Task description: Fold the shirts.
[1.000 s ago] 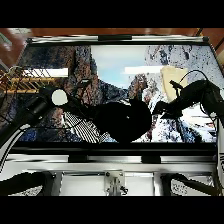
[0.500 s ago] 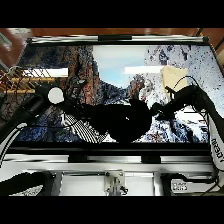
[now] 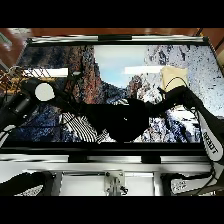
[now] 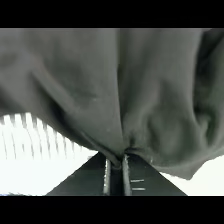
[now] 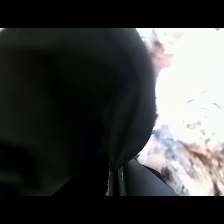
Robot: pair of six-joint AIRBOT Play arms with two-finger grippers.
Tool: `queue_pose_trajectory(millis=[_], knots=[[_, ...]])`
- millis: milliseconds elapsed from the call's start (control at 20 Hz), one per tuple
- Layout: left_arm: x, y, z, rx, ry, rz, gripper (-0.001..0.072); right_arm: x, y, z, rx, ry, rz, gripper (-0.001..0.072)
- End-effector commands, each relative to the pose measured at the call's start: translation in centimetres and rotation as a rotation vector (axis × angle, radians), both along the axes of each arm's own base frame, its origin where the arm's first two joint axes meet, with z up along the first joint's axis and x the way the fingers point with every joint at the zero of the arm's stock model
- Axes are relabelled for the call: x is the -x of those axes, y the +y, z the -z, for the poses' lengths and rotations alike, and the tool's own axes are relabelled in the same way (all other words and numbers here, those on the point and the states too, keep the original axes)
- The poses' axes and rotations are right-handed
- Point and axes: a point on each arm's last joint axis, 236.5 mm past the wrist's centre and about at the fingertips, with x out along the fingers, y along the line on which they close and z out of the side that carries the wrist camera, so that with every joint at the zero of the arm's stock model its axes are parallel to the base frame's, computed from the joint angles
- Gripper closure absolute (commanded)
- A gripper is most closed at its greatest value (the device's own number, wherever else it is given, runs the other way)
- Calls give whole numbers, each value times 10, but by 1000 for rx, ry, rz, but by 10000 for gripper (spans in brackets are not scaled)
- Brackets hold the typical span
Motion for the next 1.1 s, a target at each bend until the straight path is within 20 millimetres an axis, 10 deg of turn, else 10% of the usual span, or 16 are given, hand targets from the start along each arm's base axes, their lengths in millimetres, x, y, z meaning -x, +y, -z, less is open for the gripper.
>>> queue_pose_trajectory(millis=[0, 150, 300, 400, 500, 650, 1050], knots=[[-41, 13, -66, -18, -225, 9, 655, -31, 0, -81, -4, -236, -71, 627], [-73, 25, -201, 97, -533, -37, 654, -71, -5, -248, 45, -721, -83, 626], [-58, 48, -356, 252, -889, -102, 653, -54, -14, -463, 94, -1306, 36, 627], [-32, 65, -415, 323, -1048, -132, 654, -6, -22, -571, 107, -1607, 125, 627], [-13, 84, -425, 325, -1084, -163, 654, 42, -29, -627, 123, -1780, 178, 627], [-10, 102, -372, 275, -927, -231, 653, 68, -22, -613, 132, -1704, 132, 627], [-41, 81, -118, 42, -297, -184, 653, 47, -3, -335, 86, -667, -173, 626]])
